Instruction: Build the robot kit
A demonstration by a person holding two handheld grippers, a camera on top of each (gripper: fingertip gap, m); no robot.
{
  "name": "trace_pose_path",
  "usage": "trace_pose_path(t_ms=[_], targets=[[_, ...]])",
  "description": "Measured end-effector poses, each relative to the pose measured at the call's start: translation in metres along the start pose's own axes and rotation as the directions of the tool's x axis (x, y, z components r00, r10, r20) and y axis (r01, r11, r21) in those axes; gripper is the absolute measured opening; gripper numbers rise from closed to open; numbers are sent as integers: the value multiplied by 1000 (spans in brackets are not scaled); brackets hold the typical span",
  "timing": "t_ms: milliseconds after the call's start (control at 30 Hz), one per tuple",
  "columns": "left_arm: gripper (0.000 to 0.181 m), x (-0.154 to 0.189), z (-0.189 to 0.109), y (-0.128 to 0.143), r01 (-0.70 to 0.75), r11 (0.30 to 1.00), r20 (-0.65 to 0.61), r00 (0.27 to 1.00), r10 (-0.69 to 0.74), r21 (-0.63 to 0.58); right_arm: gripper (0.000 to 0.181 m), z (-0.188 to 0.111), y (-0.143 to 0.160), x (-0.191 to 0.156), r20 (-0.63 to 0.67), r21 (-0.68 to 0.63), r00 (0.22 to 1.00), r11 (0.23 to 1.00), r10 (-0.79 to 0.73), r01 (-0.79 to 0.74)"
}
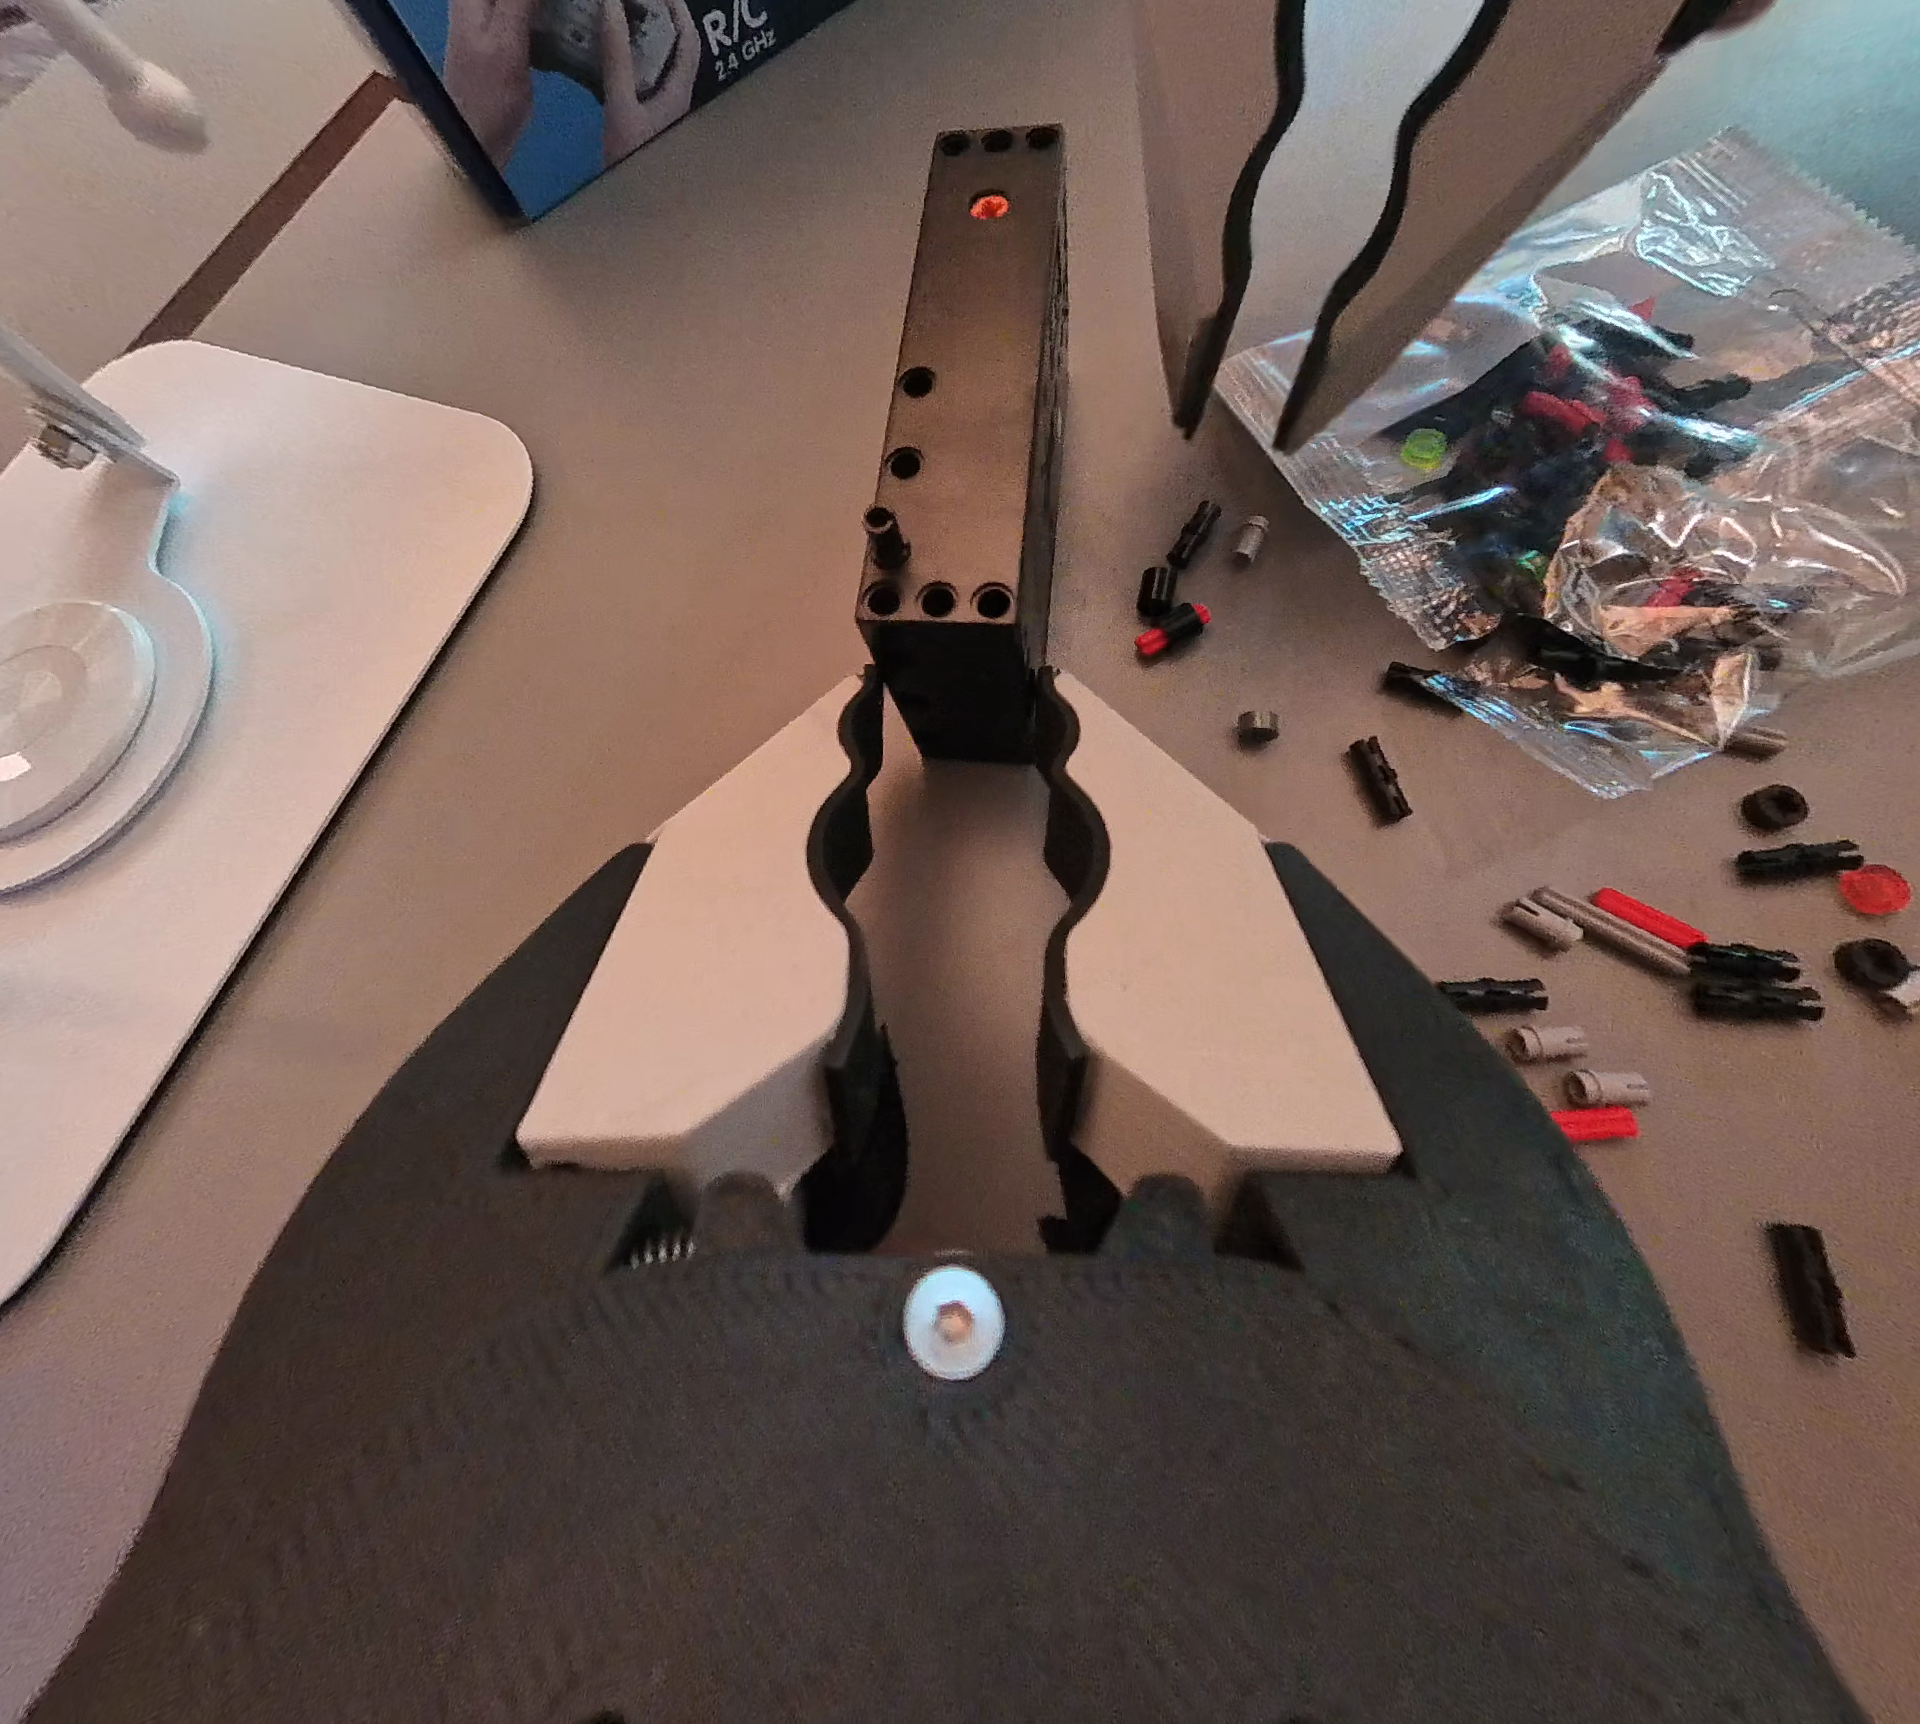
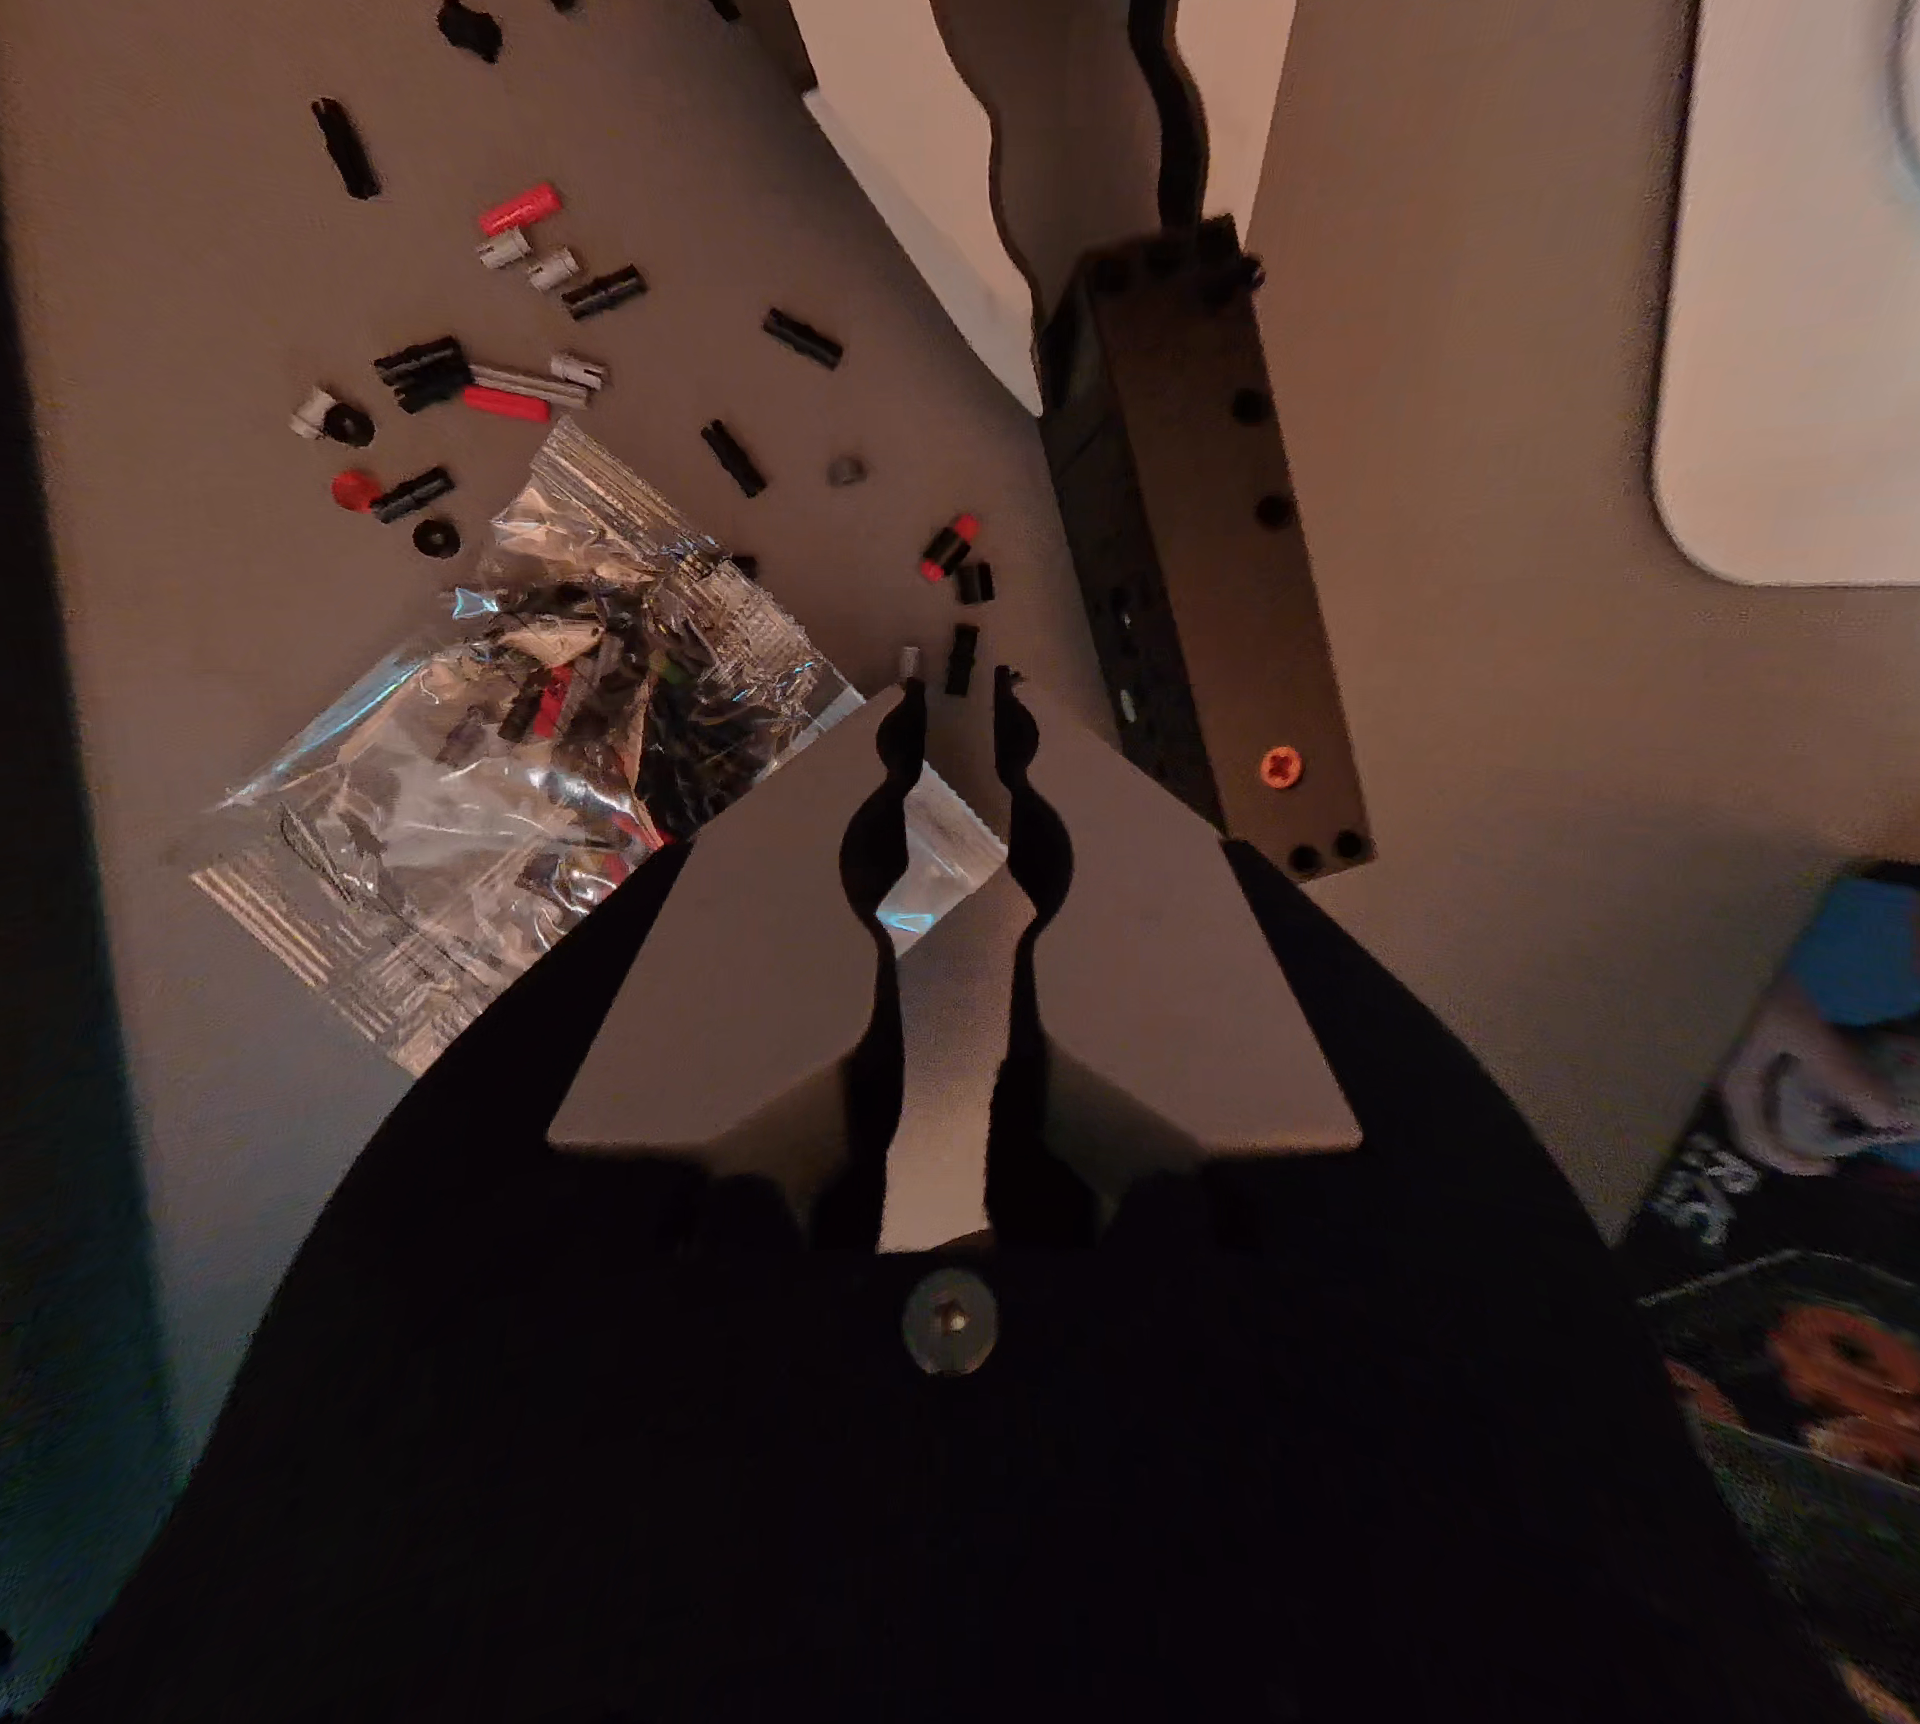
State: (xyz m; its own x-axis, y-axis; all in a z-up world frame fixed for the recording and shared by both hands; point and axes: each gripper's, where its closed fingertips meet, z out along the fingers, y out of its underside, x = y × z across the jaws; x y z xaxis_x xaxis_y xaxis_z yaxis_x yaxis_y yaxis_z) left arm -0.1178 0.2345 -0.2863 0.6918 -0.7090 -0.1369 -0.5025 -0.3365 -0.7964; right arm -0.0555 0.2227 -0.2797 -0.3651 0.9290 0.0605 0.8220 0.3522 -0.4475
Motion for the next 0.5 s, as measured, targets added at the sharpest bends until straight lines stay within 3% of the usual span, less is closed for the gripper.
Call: trace_pose_path(t_ms=[200,367,500], targets=[[30,2,0,-2,10,1000,-13,1000,-10,6,14,14,5,4,-7,47,997,996,80,-80],[35,1,-7,-7,10,999,-15,1000,-9,35,2,25,8,7,-10,67,994,992,106,-106],[36,-3,-18,-20,-69,994,51,997,65,81,1,19,4,9,-20,107,994,988,111,-109]])
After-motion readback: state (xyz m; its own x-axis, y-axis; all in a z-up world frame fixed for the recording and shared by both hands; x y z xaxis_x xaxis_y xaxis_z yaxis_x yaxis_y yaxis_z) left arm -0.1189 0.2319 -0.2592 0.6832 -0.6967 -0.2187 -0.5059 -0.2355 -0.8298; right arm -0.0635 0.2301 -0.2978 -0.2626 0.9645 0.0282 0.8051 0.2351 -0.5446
